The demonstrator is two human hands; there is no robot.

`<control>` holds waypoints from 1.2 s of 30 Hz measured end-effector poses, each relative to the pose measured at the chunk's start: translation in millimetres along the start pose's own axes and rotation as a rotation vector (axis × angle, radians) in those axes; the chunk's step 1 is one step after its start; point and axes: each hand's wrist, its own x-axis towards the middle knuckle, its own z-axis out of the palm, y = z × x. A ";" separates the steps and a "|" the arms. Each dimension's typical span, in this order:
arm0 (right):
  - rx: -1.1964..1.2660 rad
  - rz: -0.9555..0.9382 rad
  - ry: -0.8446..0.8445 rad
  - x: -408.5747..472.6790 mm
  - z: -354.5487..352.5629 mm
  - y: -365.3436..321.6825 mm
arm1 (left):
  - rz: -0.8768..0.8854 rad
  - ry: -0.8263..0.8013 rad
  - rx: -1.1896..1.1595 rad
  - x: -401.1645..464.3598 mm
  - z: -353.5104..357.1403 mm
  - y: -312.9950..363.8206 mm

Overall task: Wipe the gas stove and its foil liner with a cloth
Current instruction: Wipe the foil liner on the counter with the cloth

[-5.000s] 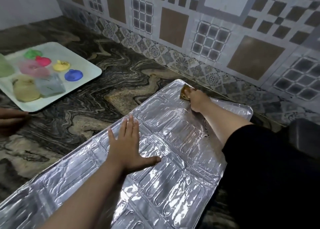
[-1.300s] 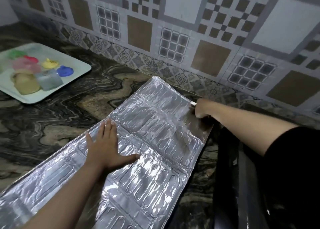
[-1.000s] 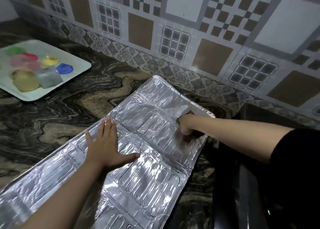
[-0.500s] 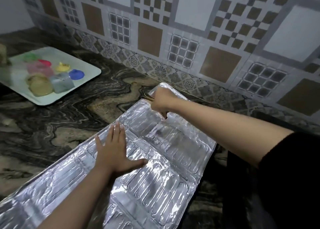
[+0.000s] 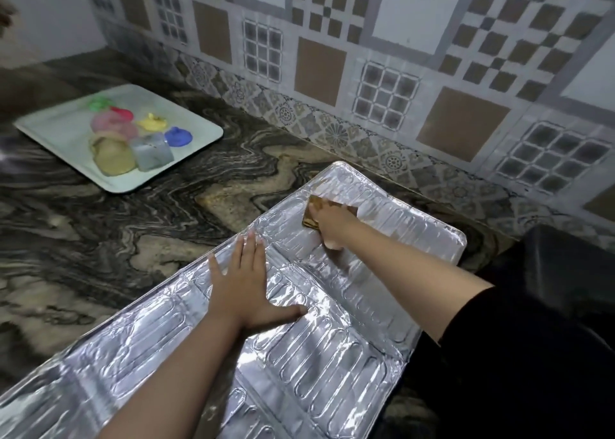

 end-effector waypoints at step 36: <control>1.132 -0.025 0.288 -252.2 -57.4 22.4 | -0.139 0.014 -1.386 -58.5 -130.5 108.5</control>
